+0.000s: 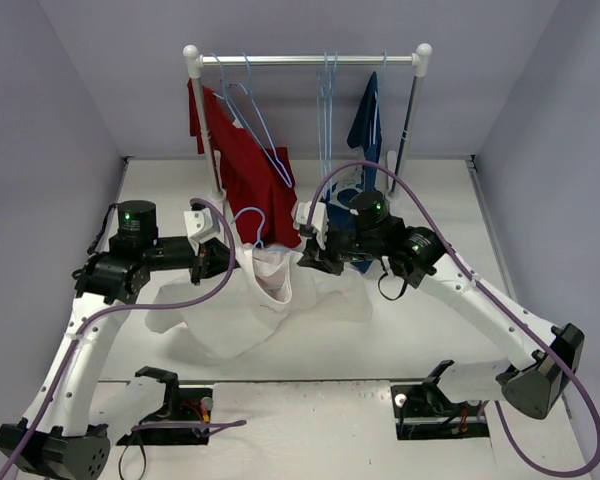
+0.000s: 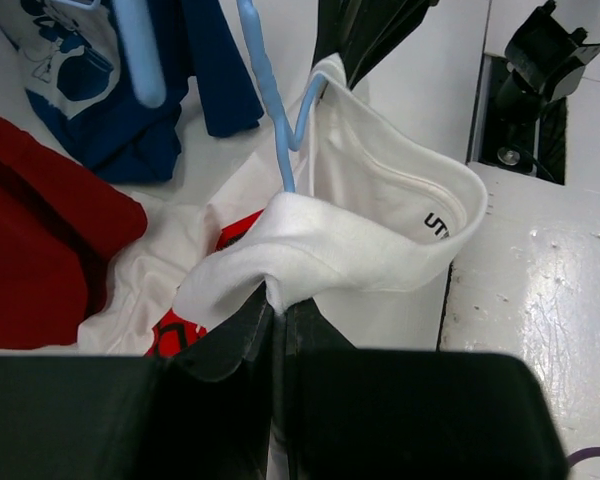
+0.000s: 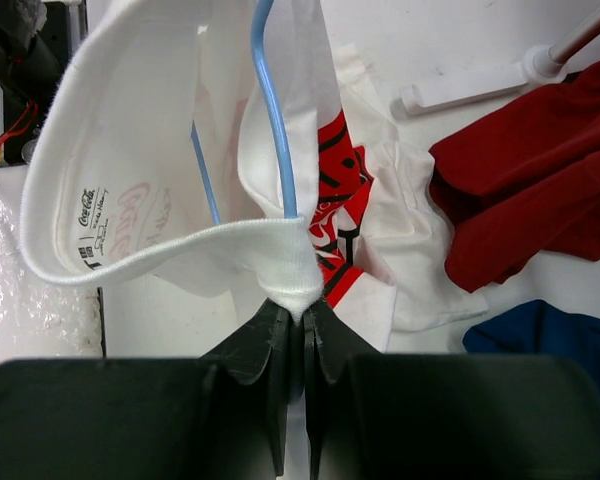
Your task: Place the t-shirt on the hanger
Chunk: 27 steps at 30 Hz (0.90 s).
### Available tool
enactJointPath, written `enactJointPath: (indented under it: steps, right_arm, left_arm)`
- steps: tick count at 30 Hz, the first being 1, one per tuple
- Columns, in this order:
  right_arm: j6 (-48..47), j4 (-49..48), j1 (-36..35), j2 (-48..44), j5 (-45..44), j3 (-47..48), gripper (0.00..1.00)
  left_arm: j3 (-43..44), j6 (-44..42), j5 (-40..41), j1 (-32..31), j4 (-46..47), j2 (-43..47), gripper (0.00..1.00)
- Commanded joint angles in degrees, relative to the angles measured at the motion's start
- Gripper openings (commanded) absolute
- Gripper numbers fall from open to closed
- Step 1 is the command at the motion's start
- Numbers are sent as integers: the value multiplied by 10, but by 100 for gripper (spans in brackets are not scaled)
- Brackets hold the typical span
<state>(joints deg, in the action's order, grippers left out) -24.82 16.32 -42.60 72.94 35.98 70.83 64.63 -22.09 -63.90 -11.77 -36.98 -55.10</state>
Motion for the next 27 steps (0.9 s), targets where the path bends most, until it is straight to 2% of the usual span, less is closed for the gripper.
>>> enactJointPath:
  steps: [1, 6, 11, 17, 20, 23, 27]
  right_arm:
    - [19, -42, -2, -56, -22, 13, 0]
    - [14, -42, -2, -105, -43, 26, 0]
    - [20, -42, -2, -124, -36, 39, 0]
    - [23, -42, -2, -138, -37, 54, 0]
    - [27, -43, -2, -136, -35, 69, 0]
    - [33, -44, -2, -124, -32, 106, 0]
    - [40, -44, -2, -94, -37, 192, 0]
  left_arm:
    - [34, -7, 45, -2, 20, 34, 4]
    - [41, 1, 160, -1, 16, 73, 21]
    - [49, 3, 218, -1, 9, 77, 22]
    - [74, 17, 338, -1, -6, 75, 22]
    - [121, 56, 419, -1, -6, 71, 27]
    - [181, 96, 504, -2, -6, 71, 37]
    - [268, 136, 591, -2, -7, 78, 59]
